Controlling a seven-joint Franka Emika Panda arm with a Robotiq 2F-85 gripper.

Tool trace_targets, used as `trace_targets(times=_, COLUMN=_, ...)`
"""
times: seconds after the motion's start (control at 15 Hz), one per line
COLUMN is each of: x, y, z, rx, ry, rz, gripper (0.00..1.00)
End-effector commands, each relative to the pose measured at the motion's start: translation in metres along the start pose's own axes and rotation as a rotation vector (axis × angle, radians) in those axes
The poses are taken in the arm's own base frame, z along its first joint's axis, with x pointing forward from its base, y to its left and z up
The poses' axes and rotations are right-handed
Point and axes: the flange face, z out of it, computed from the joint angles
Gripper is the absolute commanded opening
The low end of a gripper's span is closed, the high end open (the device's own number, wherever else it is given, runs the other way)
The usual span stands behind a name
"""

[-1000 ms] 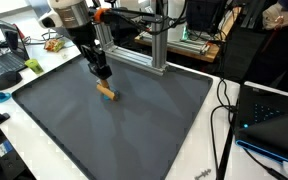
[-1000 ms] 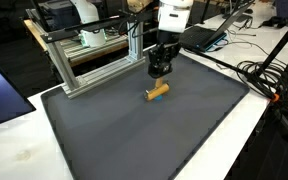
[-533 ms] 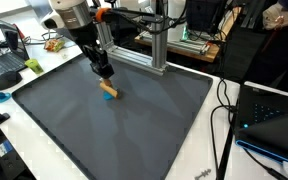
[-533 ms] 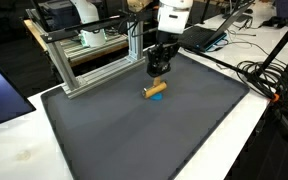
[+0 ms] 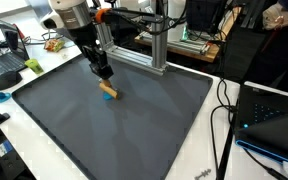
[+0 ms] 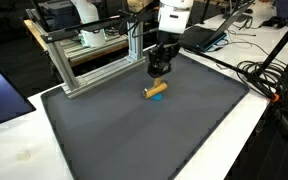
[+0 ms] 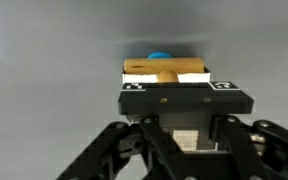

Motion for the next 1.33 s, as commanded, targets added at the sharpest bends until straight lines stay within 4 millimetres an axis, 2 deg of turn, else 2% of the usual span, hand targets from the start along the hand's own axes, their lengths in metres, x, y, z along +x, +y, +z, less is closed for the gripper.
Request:
trace_targets(times=0.0, x=0.0016, y=-0.0049, z=0.0173, rx=-0.01, ry=0.02, rz=-0.006, gripper=0.22)
trace_targets(times=1.27, x=0.0071, y=-0.0034, z=0.0152, rx=-0.004, ry=0.091, rz=0.001, gripper=0.22)
